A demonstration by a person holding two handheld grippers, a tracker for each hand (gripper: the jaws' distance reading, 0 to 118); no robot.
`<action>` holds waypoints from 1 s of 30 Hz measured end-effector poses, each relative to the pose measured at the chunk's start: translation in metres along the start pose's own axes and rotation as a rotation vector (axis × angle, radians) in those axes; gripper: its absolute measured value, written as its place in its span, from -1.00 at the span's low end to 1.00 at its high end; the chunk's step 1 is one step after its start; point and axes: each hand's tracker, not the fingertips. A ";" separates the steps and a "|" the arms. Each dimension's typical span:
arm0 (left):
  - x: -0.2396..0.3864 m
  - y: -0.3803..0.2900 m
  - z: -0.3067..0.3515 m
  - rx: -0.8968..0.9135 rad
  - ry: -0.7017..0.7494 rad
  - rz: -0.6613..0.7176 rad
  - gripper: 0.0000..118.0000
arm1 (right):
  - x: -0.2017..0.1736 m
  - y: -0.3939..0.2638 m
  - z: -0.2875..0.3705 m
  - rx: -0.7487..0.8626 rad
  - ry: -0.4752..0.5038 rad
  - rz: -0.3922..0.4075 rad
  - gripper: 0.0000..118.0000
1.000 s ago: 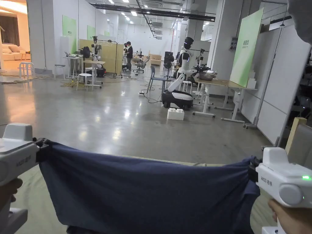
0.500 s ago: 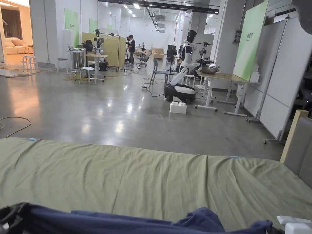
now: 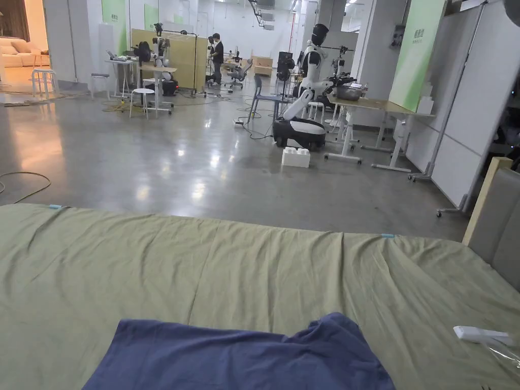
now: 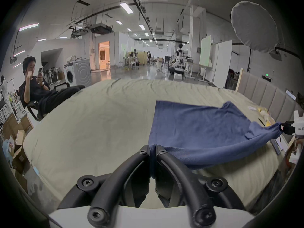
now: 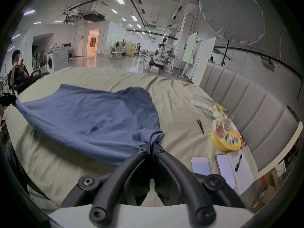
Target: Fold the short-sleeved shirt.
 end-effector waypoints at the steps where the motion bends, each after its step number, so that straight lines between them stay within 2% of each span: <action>1: -0.001 -0.005 0.000 -0.009 0.000 -0.006 -0.91 | -0.001 -0.007 -0.001 -0.015 0.004 -0.011 -0.95; 13: -0.004 -0.050 -0.018 -0.175 -0.003 -0.063 -0.91 | -0.017 -0.067 -0.018 -0.179 0.015 0.000 -0.90; 14: 0.000 -0.054 -0.017 -0.190 -0.001 -0.062 -0.90 | -0.019 -0.069 -0.019 -0.191 0.008 0.009 -0.72; 15: 0.001 -0.055 -0.018 -0.191 0.001 -0.057 -0.87 | -0.020 -0.069 -0.020 -0.209 -0.002 0.024 -0.44; 17: 0.001 -0.054 -0.016 -0.186 0.020 -0.036 -0.68 | -0.022 -0.068 -0.018 -0.222 -0.031 0.038 0.07; 19: 0.003 -0.051 -0.014 -0.166 0.043 -0.021 -0.36 | -0.019 -0.064 -0.012 -0.191 -0.030 0.009 0.08; 20: 0.004 -0.047 -0.013 -0.148 0.046 -0.014 -0.14 | -0.018 -0.060 -0.009 -0.163 -0.026 -0.020 0.12; 21: 0.006 -0.042 -0.012 -0.127 0.045 -0.006 -0.03 | -0.017 -0.054 -0.006 -0.143 -0.035 -0.043 0.22; 23: 0.014 -0.031 -0.009 -0.080 0.035 -0.003 0.02 | -0.017 -0.041 -0.002 -0.076 -0.031 -0.069 0.46; 24: 0.019 -0.024 -0.009 -0.057 0.029 -0.006 0.02 | -0.018 -0.032 0.001 -0.038 -0.026 -0.080 0.50; 27: 0.037 -0.002 -0.011 0.006 0.022 -0.009 0.01 | -0.025 -0.006 0.003 0.090 -0.025 -0.113 0.48; 29: 0.052 0.017 -0.013 0.068 0.024 -0.002 0.00 | -0.032 0.010 0.002 0.158 -0.022 -0.130 0.33; 30: 0.059 0.022 -0.013 0.092 0.022 0.005 0.00 | -0.037 0.019 0.001 0.193 -0.022 -0.145 0.33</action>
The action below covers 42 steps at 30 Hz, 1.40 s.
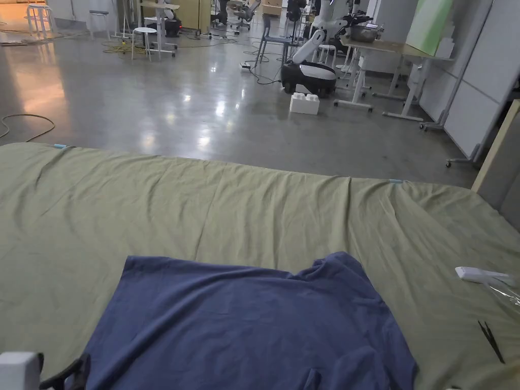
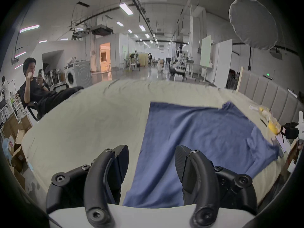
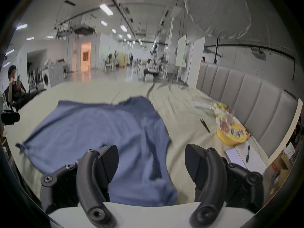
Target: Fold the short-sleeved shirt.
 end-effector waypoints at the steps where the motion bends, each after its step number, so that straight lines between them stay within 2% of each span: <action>1: 0.007 0.008 0.000 0.028 -0.006 0.010 -0.01 | -0.005 0.006 -0.001 0.034 0.002 -0.014 0.29; 2: 0.014 0.017 0.001 0.063 -0.017 0.023 -0.01 | -0.010 0.013 -0.002 0.073 0.011 -0.030 0.23; 4: 0.024 0.028 0.002 0.123 -0.044 0.031 -0.07 | -0.020 0.024 -0.003 0.132 -0.003 -0.050 -0.18; 6: 0.036 0.039 0.005 0.171 -0.059 0.009 -0.35 | -0.028 0.033 -0.004 0.191 -0.018 -0.074 -0.48; 8: 0.045 0.045 0.007 0.207 -0.046 -0.026 -0.76 | -0.033 0.040 -0.002 0.247 -0.012 -0.097 -0.78; 9: 0.050 0.049 0.009 0.226 -0.049 -0.040 -0.82 | -0.036 0.043 -0.001 0.267 -0.017 -0.102 -0.89; 11: 0.056 0.053 0.016 0.276 -0.057 -0.048 -0.92 | -0.042 0.050 0.002 0.327 -0.029 -0.084 -0.92; 13: 0.054 0.052 0.014 0.303 -0.057 -0.050 -0.94 | -0.044 0.052 0.002 0.314 -0.022 -0.106 -0.93; 19: 0.039 0.051 0.015 0.291 -0.059 -0.037 -0.95 | -0.047 0.055 0.002 0.328 -0.005 -0.090 -0.95; 23: 0.019 0.038 0.023 0.137 -0.083 -0.058 -0.95 | -0.044 0.050 -0.002 0.289 0.017 -0.083 -0.95; 25: 0.004 0.023 0.022 0.070 -0.047 -0.073 -0.95 | -0.043 0.046 -0.006 0.259 0.022 -0.079 -0.95; 32: -0.041 -0.022 0.035 -0.210 -0.017 0.032 -0.94 | -0.045 0.030 -0.019 0.163 0.047 -0.082 -0.95; 33: -0.045 -0.030 0.036 -0.238 0.003 0.027 -0.89 | -0.046 0.028 -0.021 0.151 0.050 -0.082 -0.95; 34: -0.048 -0.037 0.035 -0.272 0.017 0.022 -0.74 | -0.047 0.026 -0.022 0.138 0.055 -0.084 -0.95; 35: -0.050 -0.043 0.032 -0.313 0.026 0.026 -0.46 | -0.047 0.023 -0.024 0.117 0.058 -0.094 -0.95; 38: -0.055 -0.057 0.023 -0.410 0.073 0.066 0.15 | -0.049 0.019 -0.027 0.100 0.063 -0.084 -0.95; 42: -0.061 -0.072 0.010 -0.456 0.070 0.097 0.16 | -0.048 0.015 -0.029 0.076 0.065 -0.082 -0.95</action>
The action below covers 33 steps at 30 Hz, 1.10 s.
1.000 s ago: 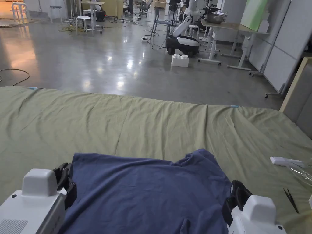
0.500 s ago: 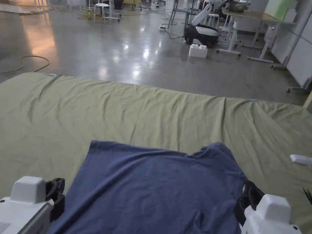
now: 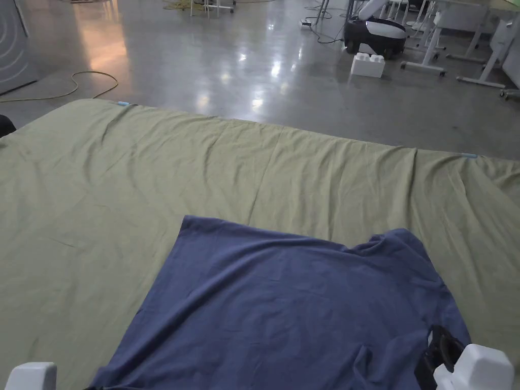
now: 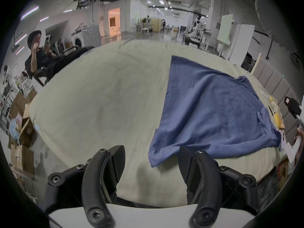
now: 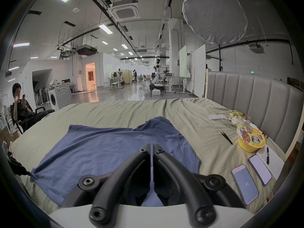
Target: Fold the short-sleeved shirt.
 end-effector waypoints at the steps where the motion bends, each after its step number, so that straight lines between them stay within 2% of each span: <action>1: 0.000 -0.001 -0.003 -0.004 0.004 0.000 0.16 | 0.001 -0.001 0.000 -0.005 0.000 0.000 -0.95; 13: 0.008 0.029 -0.049 0.006 0.042 0.017 0.15 | 0.011 -0.009 -0.003 -0.052 -0.013 0.008 -0.95; 20: 0.017 0.032 -0.064 -0.046 0.055 -0.019 0.00 | 0.022 -0.018 0.003 -0.088 -0.023 -0.001 -0.95; 22: 0.014 0.029 -0.065 -0.045 0.018 -0.030 -0.29 | 0.028 -0.021 0.007 -0.103 -0.030 -0.010 -0.95; 23: 0.015 0.028 -0.064 -0.043 -0.007 -0.042 -0.60 | 0.031 -0.023 0.009 -0.118 -0.040 -0.010 -0.94; 24: 0.017 0.028 -0.063 -0.049 -0.035 -0.051 -0.82 | 0.035 -0.024 0.012 -0.142 -0.059 -0.002 -0.93; 25: 0.018 0.028 -0.063 -0.053 -0.034 -0.056 -0.84 | 0.040 -0.026 0.014 -0.173 -0.080 0.010 -0.89; 27: 0.023 0.026 -0.057 -0.044 -0.017 -0.070 -0.85 | 0.051 -0.030 0.016 -0.242 -0.100 0.016 -0.57; 30: 0.022 0.025 -0.048 -0.033 -0.026 -0.032 -0.86 | 0.073 -0.041 0.017 -0.373 -0.096 0.028 0.14; 31: 0.022 0.025 -0.047 -0.032 -0.026 -0.029 -0.86 | 0.079 -0.046 0.017 -0.420 -0.092 0.037 0.30; 33: 0.022 0.023 -0.044 -0.029 -0.025 -0.036 -0.86 | 0.088 -0.057 0.019 -0.473 -0.087 0.043 0.36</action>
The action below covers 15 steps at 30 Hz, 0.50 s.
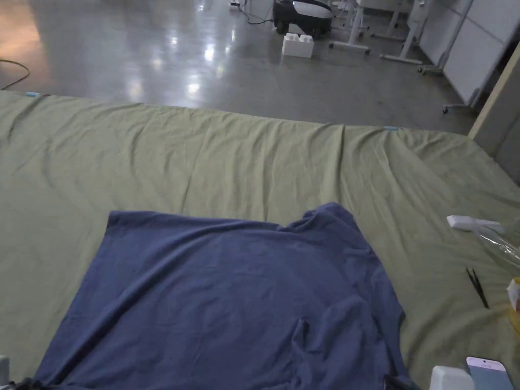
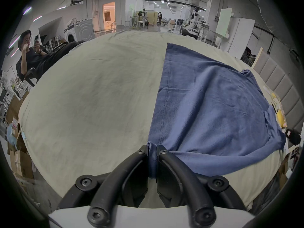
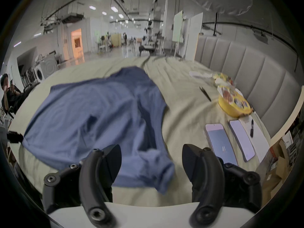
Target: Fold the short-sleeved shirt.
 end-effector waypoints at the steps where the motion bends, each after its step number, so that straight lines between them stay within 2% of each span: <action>1: 0.002 0.000 0.003 0.002 0.001 -0.005 -0.86 | 0.003 -0.005 -0.004 -0.034 0.015 0.009 0.36; 4: 0.003 -0.001 0.005 0.005 0.002 -0.015 -0.86 | 0.007 -0.017 -0.017 -0.086 0.025 0.014 0.33; 6: 0.005 0.001 0.006 0.007 0.002 -0.017 -0.86 | 0.008 -0.022 -0.028 -0.099 0.037 0.000 0.03; 8: 0.005 0.000 0.007 0.009 0.000 -0.012 -0.86 | 0.007 -0.024 -0.038 -0.126 0.083 -0.016 -0.15; 10: 0.004 0.000 0.008 0.011 -0.002 -0.006 -0.86 | 0.002 -0.024 -0.042 -0.128 0.082 0.003 -0.33; 11: 0.005 0.000 0.010 0.013 -0.003 -0.005 -0.86 | 0.001 -0.022 -0.040 -0.116 0.086 0.031 -0.66; 13: 0.004 0.000 0.010 0.018 -0.006 0.002 -0.86 | 0.000 -0.021 -0.038 -0.115 0.152 0.017 -0.76; 15: 0.003 0.000 0.012 0.019 -0.008 0.008 -0.86 | -0.003 -0.021 -0.033 -0.116 0.115 0.045 -0.79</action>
